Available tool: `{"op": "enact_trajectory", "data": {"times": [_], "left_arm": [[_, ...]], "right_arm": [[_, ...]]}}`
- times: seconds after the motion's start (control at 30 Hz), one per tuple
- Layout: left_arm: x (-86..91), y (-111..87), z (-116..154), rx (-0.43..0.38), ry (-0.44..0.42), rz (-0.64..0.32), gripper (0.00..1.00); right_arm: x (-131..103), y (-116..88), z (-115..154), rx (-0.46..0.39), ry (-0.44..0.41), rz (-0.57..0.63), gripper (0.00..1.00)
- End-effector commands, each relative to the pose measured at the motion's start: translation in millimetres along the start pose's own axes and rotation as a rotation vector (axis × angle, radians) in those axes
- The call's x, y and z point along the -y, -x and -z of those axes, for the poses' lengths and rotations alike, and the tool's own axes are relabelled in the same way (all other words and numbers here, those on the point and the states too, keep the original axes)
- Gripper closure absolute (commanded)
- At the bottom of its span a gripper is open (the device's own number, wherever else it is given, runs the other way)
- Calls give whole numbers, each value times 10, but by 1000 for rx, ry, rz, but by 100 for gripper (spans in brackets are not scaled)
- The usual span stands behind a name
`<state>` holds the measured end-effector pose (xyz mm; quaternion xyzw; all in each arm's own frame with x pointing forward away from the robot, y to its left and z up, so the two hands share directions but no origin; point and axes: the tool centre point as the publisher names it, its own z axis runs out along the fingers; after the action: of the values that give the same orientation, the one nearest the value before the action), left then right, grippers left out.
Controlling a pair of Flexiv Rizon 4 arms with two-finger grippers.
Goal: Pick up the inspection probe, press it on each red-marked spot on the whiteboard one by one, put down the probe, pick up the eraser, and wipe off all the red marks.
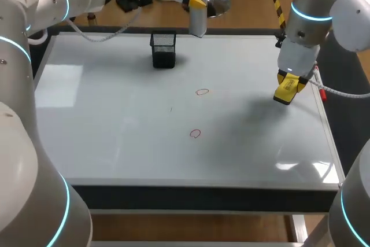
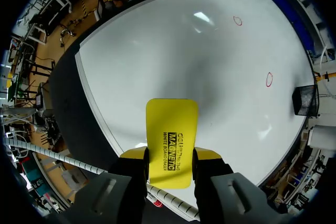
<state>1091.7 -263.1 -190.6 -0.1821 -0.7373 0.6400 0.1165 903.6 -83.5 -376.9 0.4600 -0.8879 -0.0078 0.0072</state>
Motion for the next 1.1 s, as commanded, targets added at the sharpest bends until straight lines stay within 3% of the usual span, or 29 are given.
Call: {"op": "enact_trajectory", "data": {"times": [0.03,0.63,1.1], "left_arm": [[-12,58,25,-255,-5,2,100],[-12,58,25,-255,-5,2,100],[-12,58,25,-255,-5,2,100]], "right_arm": [[9,4,-2,-3,-2,1,100],[9,4,-2,-3,-2,1,100],[-561,658,58,-42,-35,197,100]]}}
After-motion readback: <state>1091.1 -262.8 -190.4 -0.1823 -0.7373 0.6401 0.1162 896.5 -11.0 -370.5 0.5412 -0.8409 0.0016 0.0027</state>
